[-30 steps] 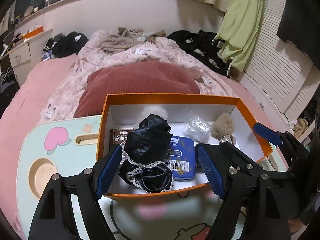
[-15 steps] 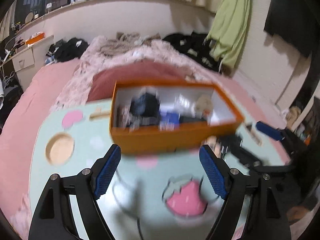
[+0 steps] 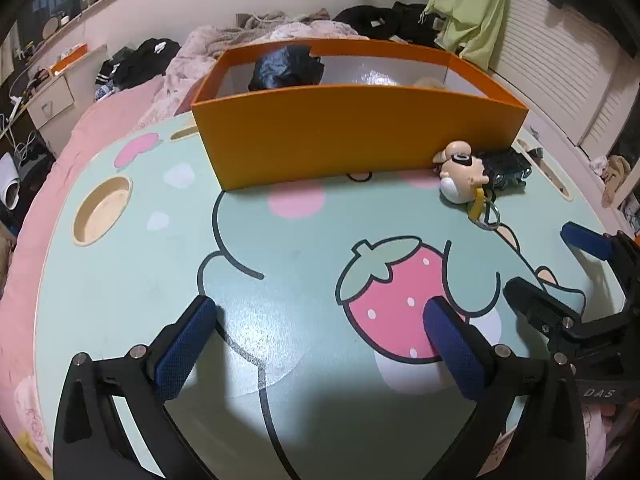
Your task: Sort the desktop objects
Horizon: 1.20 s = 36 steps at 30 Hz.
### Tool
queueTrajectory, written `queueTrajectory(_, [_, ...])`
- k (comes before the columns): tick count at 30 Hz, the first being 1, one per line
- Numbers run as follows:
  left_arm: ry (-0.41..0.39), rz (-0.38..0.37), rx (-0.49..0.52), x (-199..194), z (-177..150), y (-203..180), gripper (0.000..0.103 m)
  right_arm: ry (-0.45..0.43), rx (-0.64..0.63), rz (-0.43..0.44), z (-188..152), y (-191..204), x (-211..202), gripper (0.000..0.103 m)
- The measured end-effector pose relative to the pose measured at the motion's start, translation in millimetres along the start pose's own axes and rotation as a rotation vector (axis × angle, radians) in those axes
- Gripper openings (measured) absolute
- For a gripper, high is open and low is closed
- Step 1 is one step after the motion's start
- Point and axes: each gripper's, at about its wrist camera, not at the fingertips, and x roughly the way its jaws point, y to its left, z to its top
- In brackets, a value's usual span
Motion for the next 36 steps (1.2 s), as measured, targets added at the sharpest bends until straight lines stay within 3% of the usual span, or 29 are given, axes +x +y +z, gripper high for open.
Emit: queueTrajectory(36, [-0.010, -0.001, -0.002, -0.1, -5.9, 0.5, 0.103, -0.005, 0.000, 0.001, -4.4, -3.1, 1.2, 0.103])
